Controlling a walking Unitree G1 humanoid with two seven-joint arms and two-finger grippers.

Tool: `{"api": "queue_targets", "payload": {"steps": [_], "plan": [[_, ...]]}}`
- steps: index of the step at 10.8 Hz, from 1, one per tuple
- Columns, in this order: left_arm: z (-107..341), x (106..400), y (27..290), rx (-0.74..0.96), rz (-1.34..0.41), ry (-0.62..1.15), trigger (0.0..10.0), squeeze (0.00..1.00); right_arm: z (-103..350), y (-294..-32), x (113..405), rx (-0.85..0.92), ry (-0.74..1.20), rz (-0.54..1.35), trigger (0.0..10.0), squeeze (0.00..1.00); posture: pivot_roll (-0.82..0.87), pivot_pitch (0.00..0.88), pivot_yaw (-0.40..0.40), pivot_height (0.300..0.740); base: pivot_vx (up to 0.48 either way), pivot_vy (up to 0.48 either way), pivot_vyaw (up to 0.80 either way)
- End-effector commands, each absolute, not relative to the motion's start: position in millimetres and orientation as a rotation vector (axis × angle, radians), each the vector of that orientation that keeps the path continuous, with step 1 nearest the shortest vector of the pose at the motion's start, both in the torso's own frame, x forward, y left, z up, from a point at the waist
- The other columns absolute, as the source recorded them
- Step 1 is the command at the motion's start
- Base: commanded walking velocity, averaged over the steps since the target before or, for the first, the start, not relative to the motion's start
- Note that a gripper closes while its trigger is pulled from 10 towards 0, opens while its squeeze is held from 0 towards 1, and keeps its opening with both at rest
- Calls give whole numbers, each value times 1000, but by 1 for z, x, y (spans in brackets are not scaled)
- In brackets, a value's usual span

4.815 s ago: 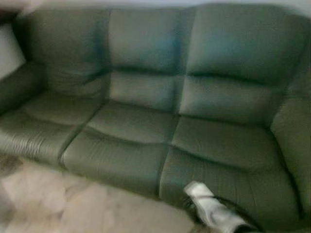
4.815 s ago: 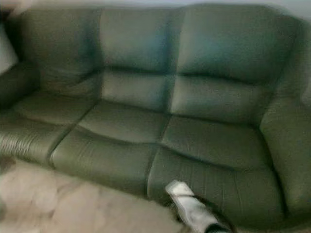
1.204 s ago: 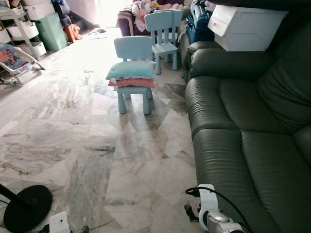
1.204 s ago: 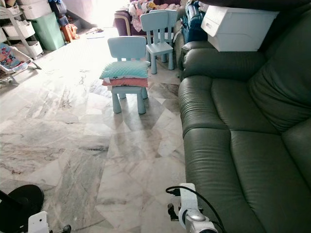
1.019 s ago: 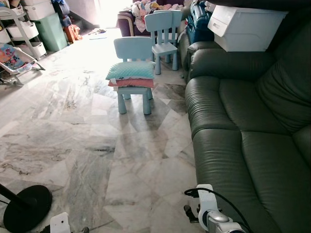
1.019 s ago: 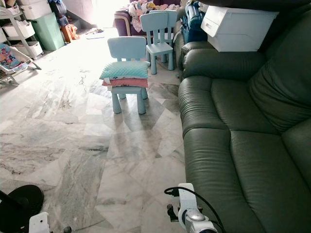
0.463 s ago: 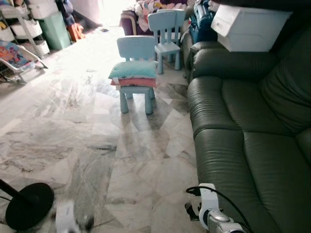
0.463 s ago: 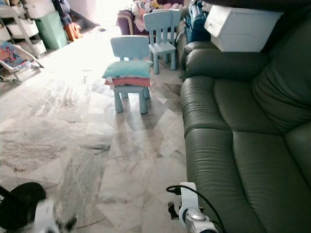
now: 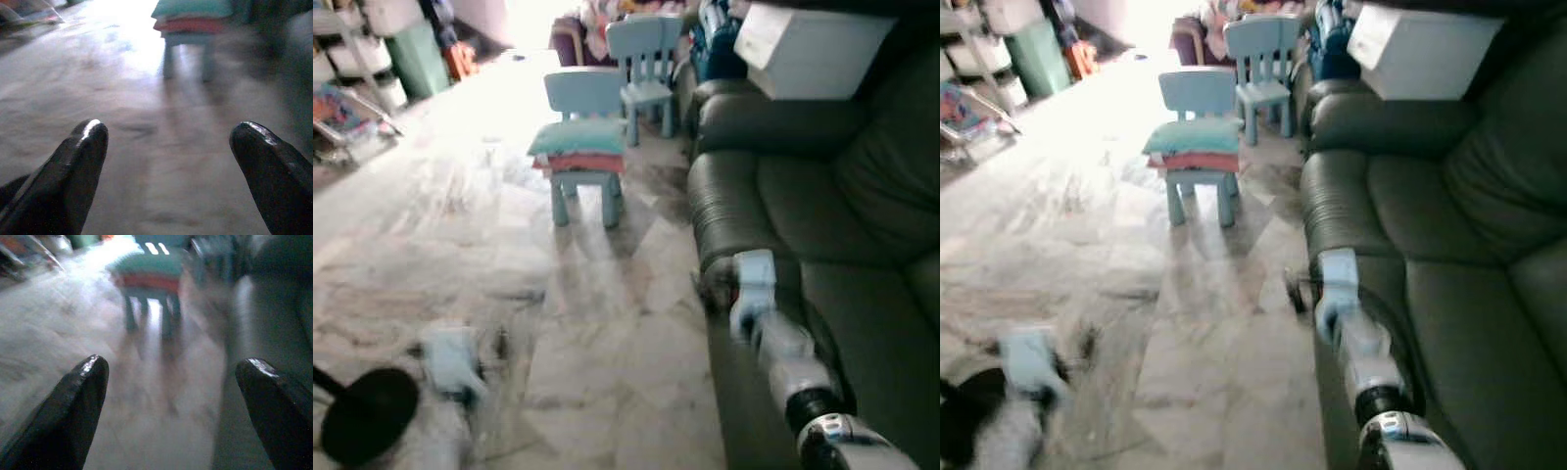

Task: Move the pillow to the sofa

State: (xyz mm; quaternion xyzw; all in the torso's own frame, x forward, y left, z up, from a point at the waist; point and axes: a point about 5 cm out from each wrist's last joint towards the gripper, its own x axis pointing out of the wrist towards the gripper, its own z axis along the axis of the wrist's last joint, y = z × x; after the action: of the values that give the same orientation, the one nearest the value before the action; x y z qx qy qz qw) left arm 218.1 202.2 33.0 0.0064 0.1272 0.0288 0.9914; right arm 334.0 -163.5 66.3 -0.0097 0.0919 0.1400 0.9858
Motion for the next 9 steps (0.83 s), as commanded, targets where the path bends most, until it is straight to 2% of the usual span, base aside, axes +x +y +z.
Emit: {"api": "queue_targets", "payload": {"steps": [1,2,3,5,9], "plan": [[54,211,195,-7,-8,140,10000,0,60,-167,317,-14,188,314,10000,0,-150,0,32,740,0,0,0],[56,205,196,-1,39,138,10000,0,64,-172,312,-53,153,329,10000,0,-152,4,24,740,0,0,0],[61,194,203,-79,147,108,10000,0,62,-182,303,-36,165,317,10000,0,-148,10,15,740,0,0,0],[70,191,194,-18,102,145,10000,0,69,-178,294,-28,161,324,10000,0,-158,12,17,740,0,0,0],[69,193,195,-62,107,179,10000,0,68,-179,287,-25,182,293,10000,0,-168,14,28,740,0,0,0]]}}
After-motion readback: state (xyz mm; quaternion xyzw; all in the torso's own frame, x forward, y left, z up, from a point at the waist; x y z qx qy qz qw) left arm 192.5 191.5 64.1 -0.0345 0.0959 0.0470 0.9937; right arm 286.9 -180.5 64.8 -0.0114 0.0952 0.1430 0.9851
